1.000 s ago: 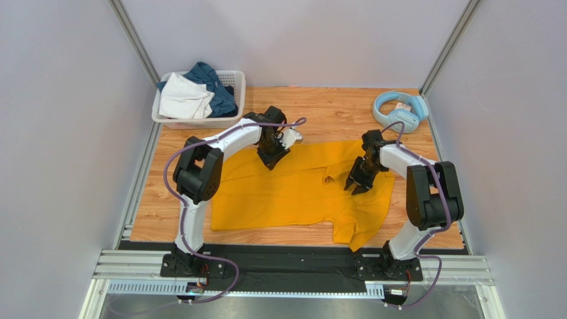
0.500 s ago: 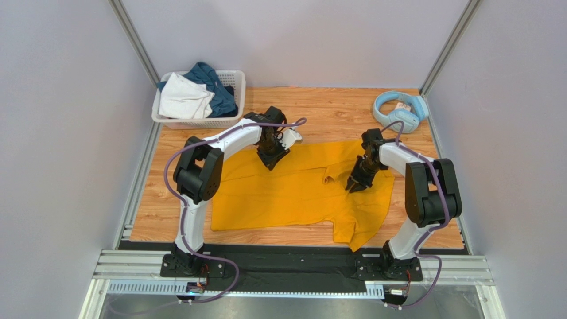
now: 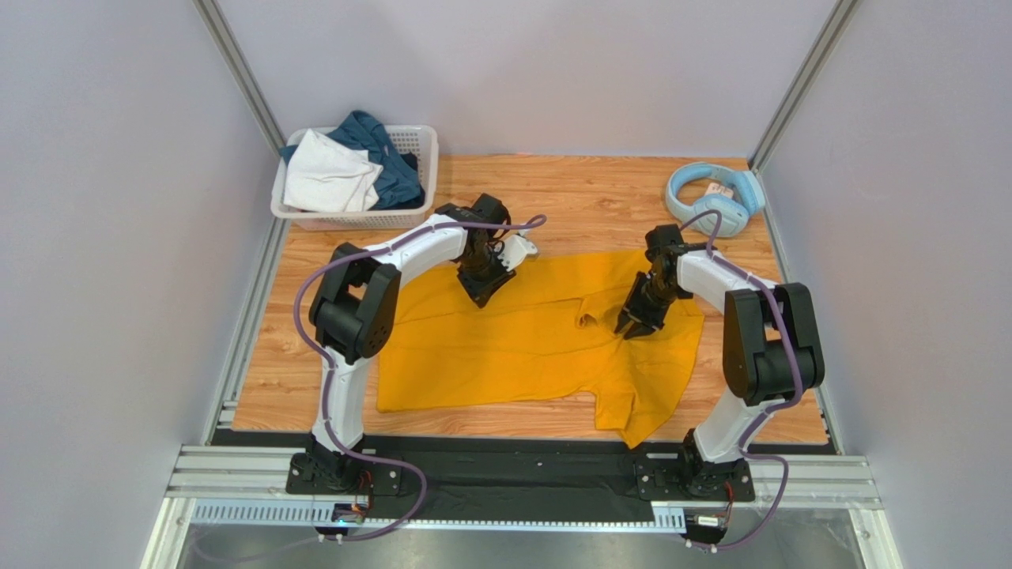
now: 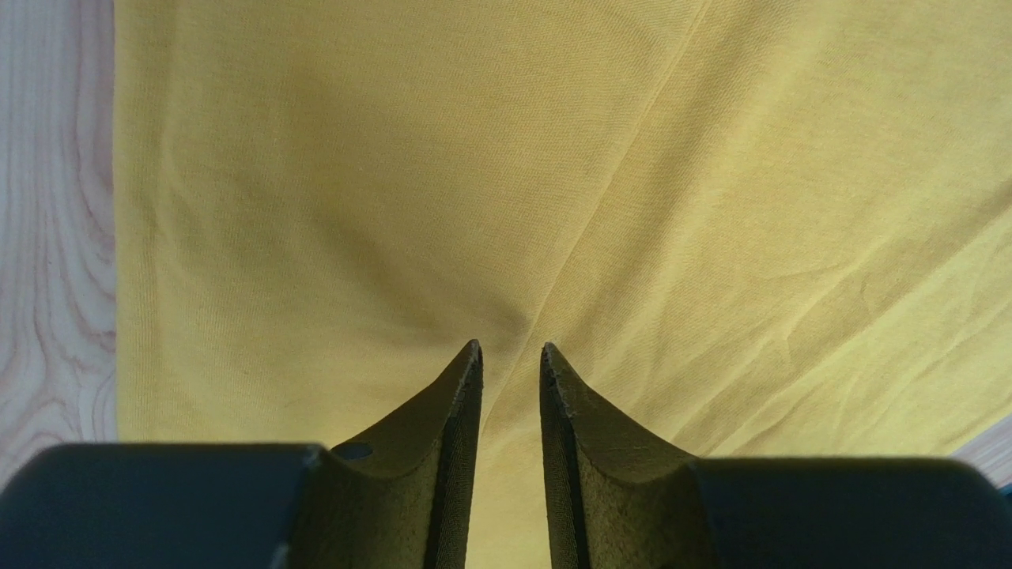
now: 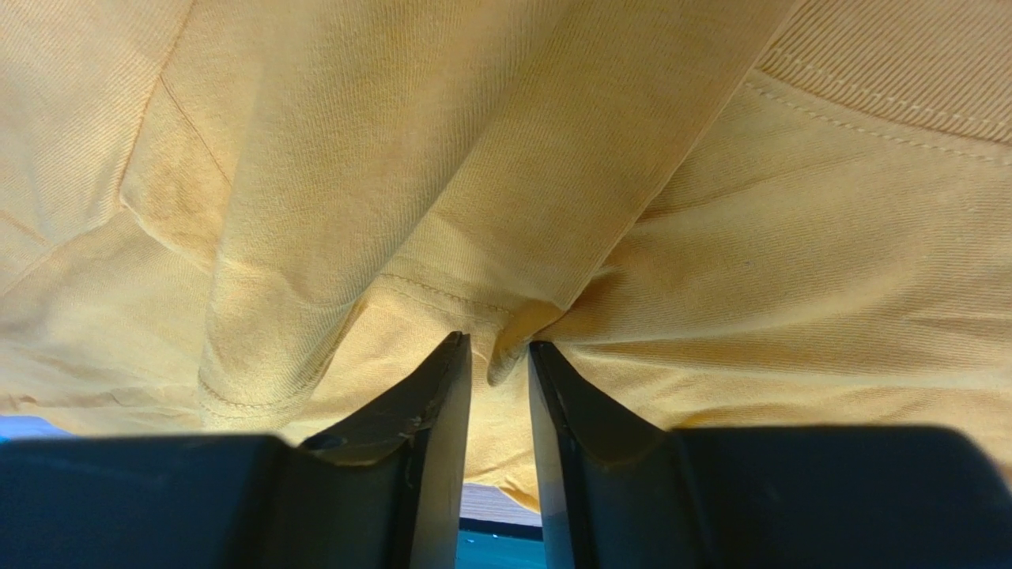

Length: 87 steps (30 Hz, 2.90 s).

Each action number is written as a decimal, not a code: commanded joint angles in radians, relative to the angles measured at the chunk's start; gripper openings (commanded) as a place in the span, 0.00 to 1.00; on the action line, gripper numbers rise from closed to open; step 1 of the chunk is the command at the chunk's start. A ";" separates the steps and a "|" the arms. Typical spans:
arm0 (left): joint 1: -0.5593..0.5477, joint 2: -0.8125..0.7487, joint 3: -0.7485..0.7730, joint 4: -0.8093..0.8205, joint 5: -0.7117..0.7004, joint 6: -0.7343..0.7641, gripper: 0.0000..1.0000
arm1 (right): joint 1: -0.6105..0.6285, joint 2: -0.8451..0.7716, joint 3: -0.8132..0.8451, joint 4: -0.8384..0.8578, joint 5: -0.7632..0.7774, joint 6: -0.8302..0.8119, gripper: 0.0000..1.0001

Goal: Fold and stack the t-shirts
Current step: Fold the tshirt

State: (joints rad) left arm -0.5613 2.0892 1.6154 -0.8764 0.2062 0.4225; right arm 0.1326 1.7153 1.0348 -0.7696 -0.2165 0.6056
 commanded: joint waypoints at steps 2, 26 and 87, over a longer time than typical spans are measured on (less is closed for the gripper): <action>0.003 -0.020 -0.017 0.022 0.001 0.024 0.31 | 0.001 -0.002 0.018 0.001 -0.018 -0.001 0.33; 0.003 -0.026 -0.048 0.042 -0.025 0.033 0.29 | 0.002 0.014 0.051 -0.007 -0.050 0.010 0.31; 0.031 -0.001 -0.037 0.042 -0.002 0.035 0.28 | -0.102 -0.143 -0.113 -0.166 0.115 -0.058 0.29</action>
State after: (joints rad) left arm -0.5362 2.0892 1.5711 -0.8433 0.1856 0.4339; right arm 0.0349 1.5440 0.9134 -0.9295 -0.0956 0.5625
